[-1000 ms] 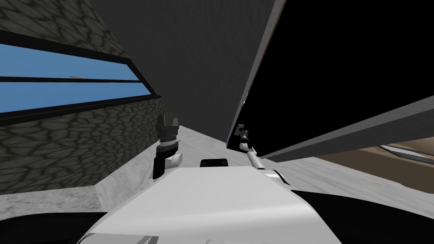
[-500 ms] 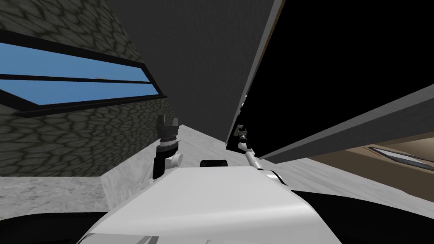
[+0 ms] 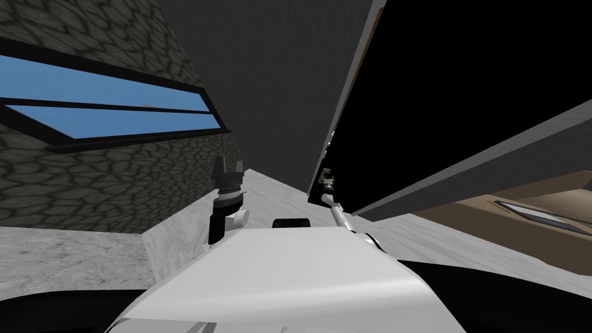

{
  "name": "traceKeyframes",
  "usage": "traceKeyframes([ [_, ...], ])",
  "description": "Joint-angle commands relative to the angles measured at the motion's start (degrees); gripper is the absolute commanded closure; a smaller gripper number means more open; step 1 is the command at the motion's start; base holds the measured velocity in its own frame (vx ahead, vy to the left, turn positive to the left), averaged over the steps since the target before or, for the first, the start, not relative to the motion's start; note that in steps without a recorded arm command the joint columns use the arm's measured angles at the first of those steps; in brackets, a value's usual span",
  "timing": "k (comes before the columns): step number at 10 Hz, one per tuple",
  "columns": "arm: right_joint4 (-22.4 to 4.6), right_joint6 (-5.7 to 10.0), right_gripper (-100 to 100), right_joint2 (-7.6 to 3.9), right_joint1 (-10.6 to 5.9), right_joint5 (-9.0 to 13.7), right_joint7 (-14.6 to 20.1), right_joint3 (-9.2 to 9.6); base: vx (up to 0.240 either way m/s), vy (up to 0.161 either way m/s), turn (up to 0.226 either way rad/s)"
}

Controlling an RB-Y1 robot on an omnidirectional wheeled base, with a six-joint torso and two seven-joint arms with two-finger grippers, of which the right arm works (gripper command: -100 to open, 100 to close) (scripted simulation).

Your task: Pull the door open

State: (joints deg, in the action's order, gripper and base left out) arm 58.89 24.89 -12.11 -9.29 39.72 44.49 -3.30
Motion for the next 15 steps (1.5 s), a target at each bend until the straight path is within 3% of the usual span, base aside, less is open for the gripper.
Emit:
traceKeyframes([
  [1, 0.8, -0.37, -100, 0.93, 0.04, 1.9, 2.3, 0.19, -0.089, -0.017, 0.014],
  [7, 3.6, -1.46, -100, 4.05, 0.45, 7.6, 8.7, 0.78, -0.097, -0.017, 0.014],
  [8, 3.4, -1.35, -100, 3.75, 0.4, 7.1, 8.0, 0.7, -0.038, -0.004, 0.001],
  [10, 2.9, -1.05, -100, 0.96, 1.31, 8.0, 10.4, -0.04, 0.117, -0.015, 0.168],
  [12, 2.7, -0.87, -100, -0.32, 1.71, 8.4, 11.4, -0.37, 0.172, -0.003, 0.077],
  [13, 2.5, -0.69, -100, -1.57, 2.1, 8.8, 12.3, -0.69, 0.161, -0.012, 0.122],
  [15, 2.4, -0.61, -100, -2.13, 2.28, 8.9, 12.8, -0.84, 0.108, -0.022, 0.062],
])
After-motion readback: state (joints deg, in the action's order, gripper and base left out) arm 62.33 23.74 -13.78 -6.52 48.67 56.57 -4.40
